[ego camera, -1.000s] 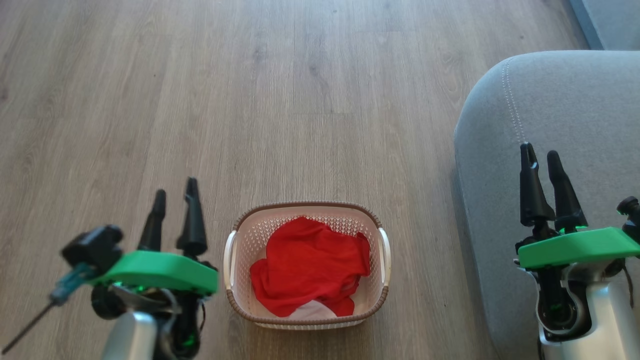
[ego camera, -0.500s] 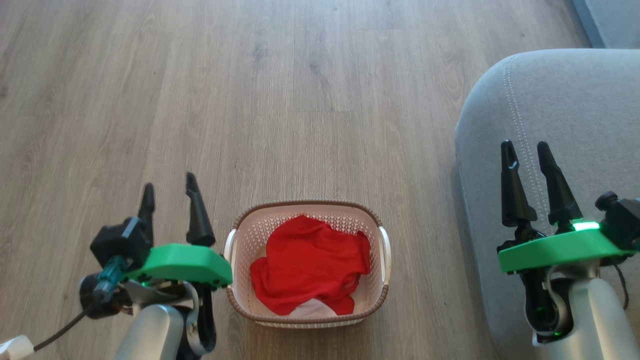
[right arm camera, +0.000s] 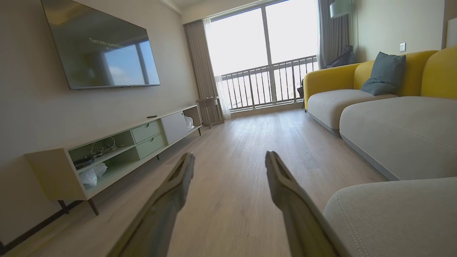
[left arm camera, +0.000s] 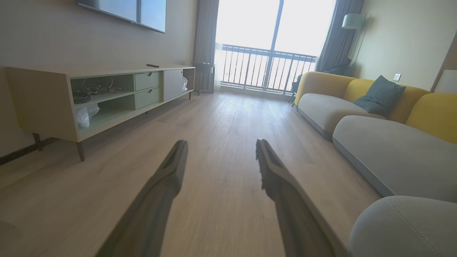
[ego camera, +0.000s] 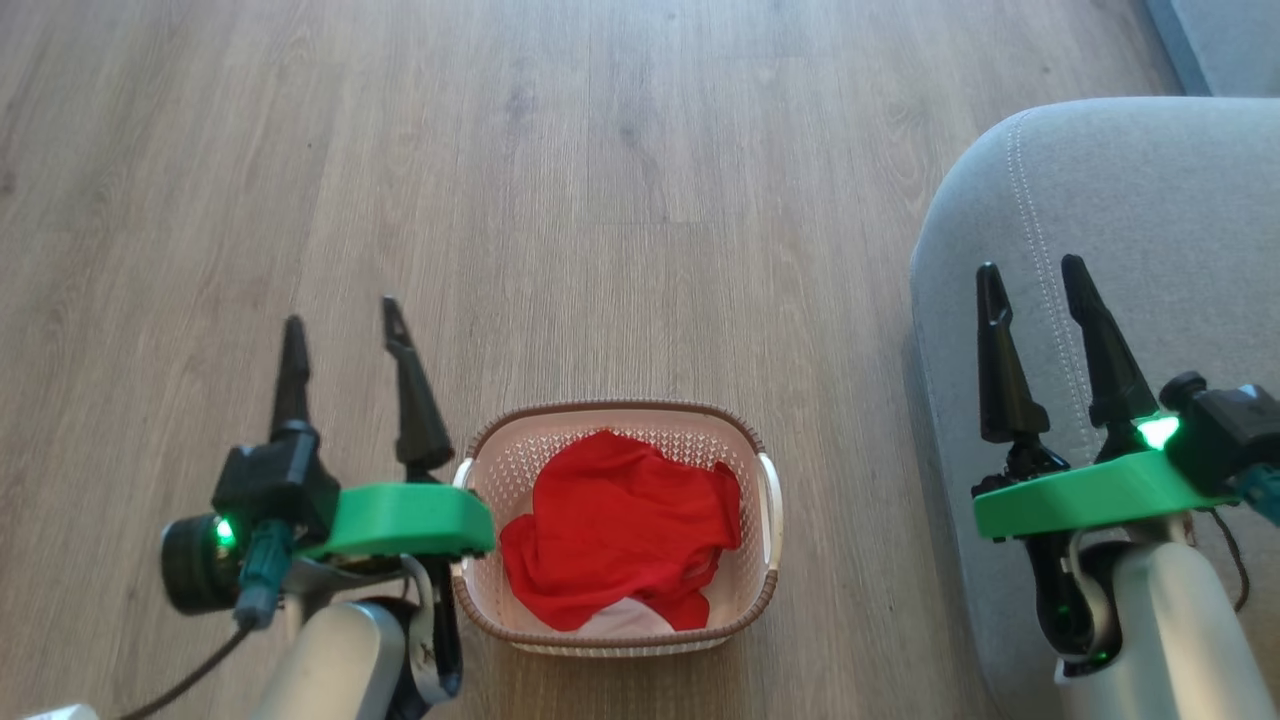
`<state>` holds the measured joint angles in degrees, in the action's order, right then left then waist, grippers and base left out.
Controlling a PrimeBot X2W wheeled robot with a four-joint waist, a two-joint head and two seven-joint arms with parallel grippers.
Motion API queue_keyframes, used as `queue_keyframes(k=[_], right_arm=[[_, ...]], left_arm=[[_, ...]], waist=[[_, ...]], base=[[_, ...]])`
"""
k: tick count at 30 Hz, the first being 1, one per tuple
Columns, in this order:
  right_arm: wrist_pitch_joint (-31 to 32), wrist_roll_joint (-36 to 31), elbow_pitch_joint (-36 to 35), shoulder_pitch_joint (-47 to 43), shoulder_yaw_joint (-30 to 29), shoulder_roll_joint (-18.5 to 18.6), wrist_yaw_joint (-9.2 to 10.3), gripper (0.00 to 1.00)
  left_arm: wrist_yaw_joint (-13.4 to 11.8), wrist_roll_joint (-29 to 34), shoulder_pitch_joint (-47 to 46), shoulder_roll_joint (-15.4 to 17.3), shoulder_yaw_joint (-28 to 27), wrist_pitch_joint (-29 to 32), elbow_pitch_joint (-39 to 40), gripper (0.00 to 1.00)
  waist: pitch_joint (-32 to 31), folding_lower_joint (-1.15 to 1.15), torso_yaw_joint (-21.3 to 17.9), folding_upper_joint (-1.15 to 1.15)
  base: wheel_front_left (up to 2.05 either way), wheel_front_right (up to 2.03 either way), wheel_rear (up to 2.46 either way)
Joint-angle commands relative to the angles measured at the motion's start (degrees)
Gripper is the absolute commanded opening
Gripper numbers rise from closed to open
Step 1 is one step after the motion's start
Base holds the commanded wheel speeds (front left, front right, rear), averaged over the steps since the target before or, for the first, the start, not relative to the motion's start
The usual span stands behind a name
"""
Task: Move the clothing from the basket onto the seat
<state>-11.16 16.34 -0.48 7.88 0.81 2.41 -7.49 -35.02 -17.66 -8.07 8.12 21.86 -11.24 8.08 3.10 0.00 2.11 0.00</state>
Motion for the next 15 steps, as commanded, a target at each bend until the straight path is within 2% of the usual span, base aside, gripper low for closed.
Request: queue_keyframes(k=[1, 7, 10, 15], right_arm=[[-0.7, -1.5, -1.9, 2.6, 1.5, 0.6, 0.0, 1.0], [-1.7, -4.9, -0.5, 2.2, 2.1, 0.5, 0.0, 1.0], [-2.3, -7.4, -0.1, 2.0, 2.6, 0.6, 0.0, 1.0], [-3.1, -10.4, 0.3, 1.9, 2.7, 0.6, 0.0, 1.0]], left_arm=[[0.5, 0.2, -1.9, 0.2, -1.4, -0.7, 1.8, 1.0], [10.3, 0.6, -0.1, -3.2, -6.1, -1.7, -1.8, 1.0], [12.7, 3.3, 0.5, -4.5, -8.2, -2.2, -3.0, 1.0], [17.2, 6.9, 1.0, -5.1, -8.0, -3.0, -6.6, 1.0]], waist=[[-0.1, 0.0, 0.0, 0.0], [-0.6, 0.0, -0.1, 0.0], [-0.7, 0.0, -0.2, 0.0], [-0.8, 0.0, -0.3, 0.0]], base=[[0.0, 0.0, 0.0], [0.0, 0.0, 0.0], [0.0, 0.0, 0.0], [0.0, 0.0, 0.0]])
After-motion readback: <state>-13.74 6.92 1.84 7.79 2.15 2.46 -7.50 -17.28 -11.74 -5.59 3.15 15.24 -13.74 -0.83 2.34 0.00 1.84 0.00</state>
